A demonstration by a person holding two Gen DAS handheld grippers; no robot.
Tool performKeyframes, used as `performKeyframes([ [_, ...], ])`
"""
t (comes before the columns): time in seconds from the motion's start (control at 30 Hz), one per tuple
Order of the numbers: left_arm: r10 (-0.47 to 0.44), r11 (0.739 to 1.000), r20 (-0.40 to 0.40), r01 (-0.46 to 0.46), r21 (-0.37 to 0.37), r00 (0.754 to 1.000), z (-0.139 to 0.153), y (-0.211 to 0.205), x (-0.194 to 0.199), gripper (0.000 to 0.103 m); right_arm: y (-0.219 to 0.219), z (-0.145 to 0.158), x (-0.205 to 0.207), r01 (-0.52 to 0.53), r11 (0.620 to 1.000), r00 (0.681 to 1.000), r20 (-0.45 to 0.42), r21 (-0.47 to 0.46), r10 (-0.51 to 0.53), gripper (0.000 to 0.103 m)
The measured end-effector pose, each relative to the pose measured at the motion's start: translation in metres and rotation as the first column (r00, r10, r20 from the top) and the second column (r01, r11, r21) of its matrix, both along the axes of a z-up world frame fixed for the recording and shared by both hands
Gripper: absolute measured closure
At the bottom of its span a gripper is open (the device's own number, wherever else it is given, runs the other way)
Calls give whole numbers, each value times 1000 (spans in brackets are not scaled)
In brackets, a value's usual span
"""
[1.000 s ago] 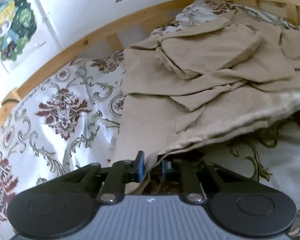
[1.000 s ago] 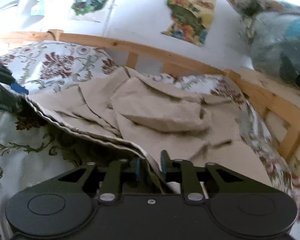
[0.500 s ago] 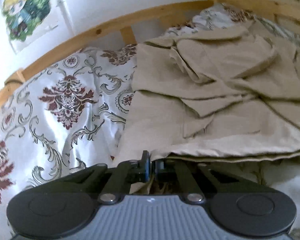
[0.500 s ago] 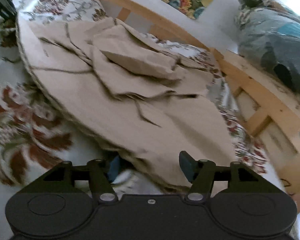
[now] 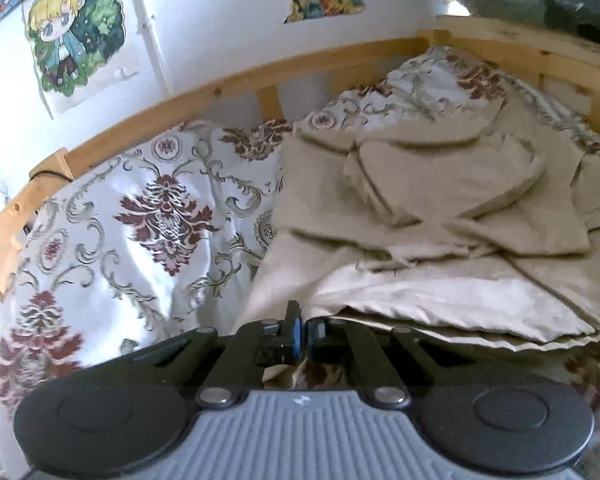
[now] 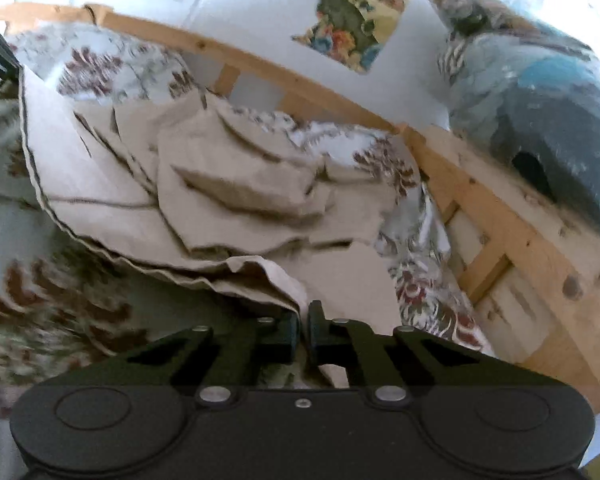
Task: Fold large clothes
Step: 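Grasp the jacket hem with both tools and lift it toward the hood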
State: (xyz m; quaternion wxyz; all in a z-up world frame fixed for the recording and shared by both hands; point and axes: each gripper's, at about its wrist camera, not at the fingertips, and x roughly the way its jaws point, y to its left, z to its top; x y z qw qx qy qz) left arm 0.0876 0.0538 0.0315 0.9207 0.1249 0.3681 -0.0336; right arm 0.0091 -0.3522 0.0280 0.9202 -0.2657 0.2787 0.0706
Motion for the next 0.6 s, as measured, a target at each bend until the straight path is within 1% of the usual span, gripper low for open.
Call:
performKeyframes([
  [0.07,-7,1000,-18,7,-19,1000,18,11,-17,101,-1,22,-13,-14,999,999,-36,39,15,99],
  [0.17,-5,997,-47,1,-83,999,43,31,-40,101,-2,50,-27,-33,997,995,-94,76,40,99],
  [0.2,-2,995,-52,-3,-103,999,50,38,-45,101,-2,61,-30,-38,996,993,-106,84,46,99],
  [0.27,11,991,-57,-19,-136,998,56,47,-43,101,-3,81,-31,-44,995,993,-107,95,54,99],
  [0.33,37,985,-59,-47,-166,998,57,52,-27,101,-3,95,-22,-44,992,994,-91,116,55,99],
  [0.4,67,984,-39,-72,-161,997,54,49,-5,101,-1,100,-2,-47,993,996,-65,108,55,99],
  [0.47,85,987,-35,-89,-137,996,47,40,24,101,4,93,24,-52,997,998,-23,60,53,99],
  [0.5,88,989,-39,-92,-117,995,43,35,44,101,5,86,41,-41,998,999,-20,53,42,99],
  [0.6,104,992,-72,-108,-59,992,25,23,96,100,6,62,97,15,998,1000,-15,65,-14,98],
])
